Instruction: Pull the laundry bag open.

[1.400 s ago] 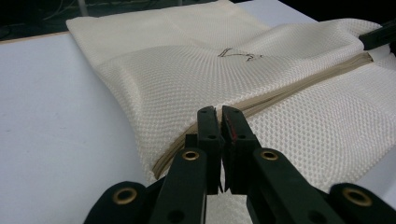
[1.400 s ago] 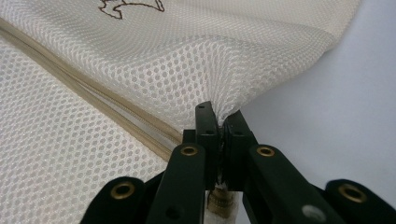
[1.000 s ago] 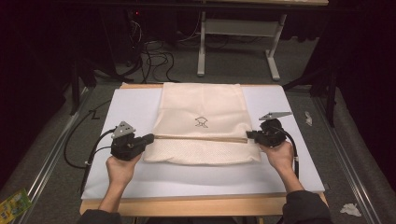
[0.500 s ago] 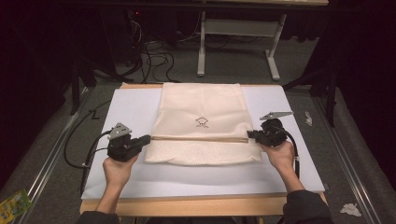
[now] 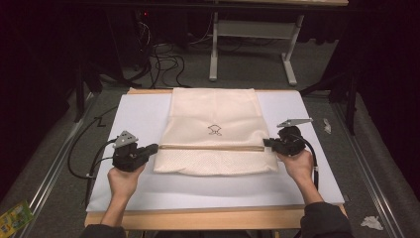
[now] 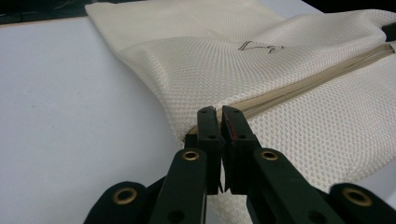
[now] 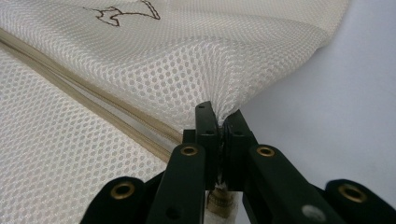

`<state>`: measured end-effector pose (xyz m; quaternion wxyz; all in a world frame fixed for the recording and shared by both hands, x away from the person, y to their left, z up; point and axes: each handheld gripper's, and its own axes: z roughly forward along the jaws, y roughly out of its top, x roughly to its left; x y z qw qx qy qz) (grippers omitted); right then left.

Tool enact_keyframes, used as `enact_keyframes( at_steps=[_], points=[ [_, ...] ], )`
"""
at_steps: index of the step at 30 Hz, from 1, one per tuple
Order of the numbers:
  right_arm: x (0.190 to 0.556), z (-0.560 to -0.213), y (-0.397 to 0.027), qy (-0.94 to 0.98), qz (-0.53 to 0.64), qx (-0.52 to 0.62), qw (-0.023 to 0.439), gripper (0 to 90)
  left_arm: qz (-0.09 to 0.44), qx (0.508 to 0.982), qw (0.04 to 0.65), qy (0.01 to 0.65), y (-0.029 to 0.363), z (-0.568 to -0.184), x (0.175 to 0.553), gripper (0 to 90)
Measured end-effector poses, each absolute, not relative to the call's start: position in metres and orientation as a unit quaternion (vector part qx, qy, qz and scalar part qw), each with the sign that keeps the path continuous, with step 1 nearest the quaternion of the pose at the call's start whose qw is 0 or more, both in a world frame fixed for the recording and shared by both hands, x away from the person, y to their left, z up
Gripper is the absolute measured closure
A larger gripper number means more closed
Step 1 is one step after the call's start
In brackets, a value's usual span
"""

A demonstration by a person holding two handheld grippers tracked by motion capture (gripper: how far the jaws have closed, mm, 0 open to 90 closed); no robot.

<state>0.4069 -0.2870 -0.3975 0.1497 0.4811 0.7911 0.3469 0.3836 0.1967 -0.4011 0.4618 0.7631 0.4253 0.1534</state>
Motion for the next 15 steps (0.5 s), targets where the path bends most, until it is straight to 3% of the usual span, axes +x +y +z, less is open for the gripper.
enact_keyframes(
  at_steps=[15],
  points=[
    [0.4058,-0.3971,-0.2919,0.789,0.34,0.487,0.156,88.9,0.145,0.766,0.454,0.432,0.1995,-0.4051,0.3837,87.2]
  ],
)
